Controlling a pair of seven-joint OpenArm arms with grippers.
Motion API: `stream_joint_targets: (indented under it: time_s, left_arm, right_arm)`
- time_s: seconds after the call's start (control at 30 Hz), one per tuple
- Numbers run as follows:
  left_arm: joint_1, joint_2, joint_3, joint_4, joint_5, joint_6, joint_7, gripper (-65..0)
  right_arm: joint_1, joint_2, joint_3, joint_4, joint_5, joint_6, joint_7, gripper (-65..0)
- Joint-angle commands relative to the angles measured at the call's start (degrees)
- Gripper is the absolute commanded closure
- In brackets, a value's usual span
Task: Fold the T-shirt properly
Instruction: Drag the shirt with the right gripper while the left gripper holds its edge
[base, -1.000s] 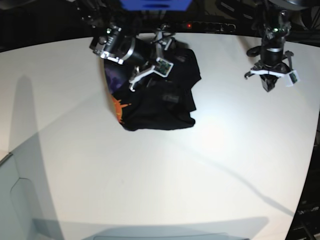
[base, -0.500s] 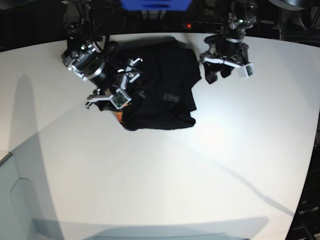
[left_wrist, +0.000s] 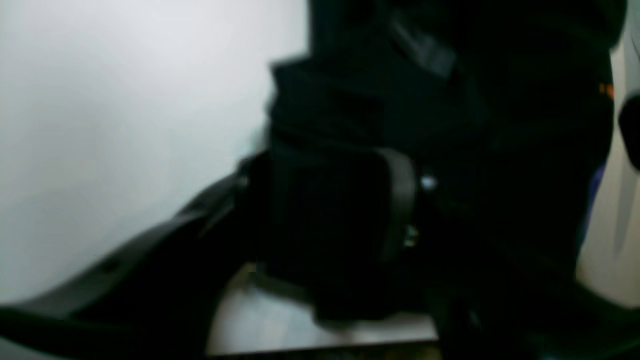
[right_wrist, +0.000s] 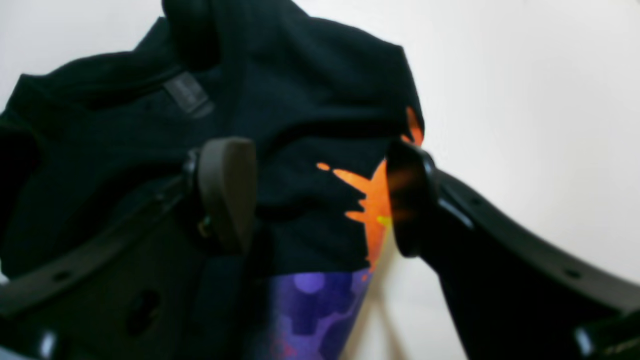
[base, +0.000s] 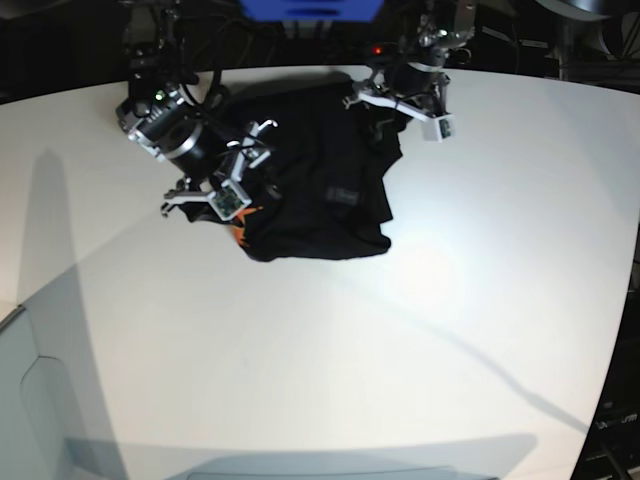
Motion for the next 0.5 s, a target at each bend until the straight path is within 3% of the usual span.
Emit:
stream_joint_targets:
  time_s: [0.0, 0.1, 0.17, 0.3, 0.47]
  left_arm:
    - [0.31, -0.03, 0.10, 0.33, -0.07, -0.55, -0.71, -23.2]
    - [0.40, -0.03, 0.10, -0.63, -0.07, -0.64, -0.71, -13.4]
    - [0.84, -0.03, 0.10, -0.28, -0.16, -0.64, -0.63, -0.5]
    - [3.04, -1.09, 2.21, 2.62, -0.07, -0.64, -0.71, -0.1]
    - [3.39, -6.98, 11.61, 6.31, -0.07, -0.28, -0.89, 0.0]
  right_arm:
    - [0.82, -0.05, 0.02, 0.83, 0.88, 0.60, 1.32, -41.5]
    - [1.35, -0.05, 1.08, 0.74, 0.88, 0.60, 1.32, -41.5]
    - [1.52, -0.31, 2.75, 0.66, 0.88, 0.60, 1.32, -41.5]
    - [1.61, -0.14, 3.45, 0.66, 0.88, 0.60, 1.32, -41.5]
    - [1.61, -0.22, 3.45, 0.66, 0.88, 0.60, 1.32, -41.4]
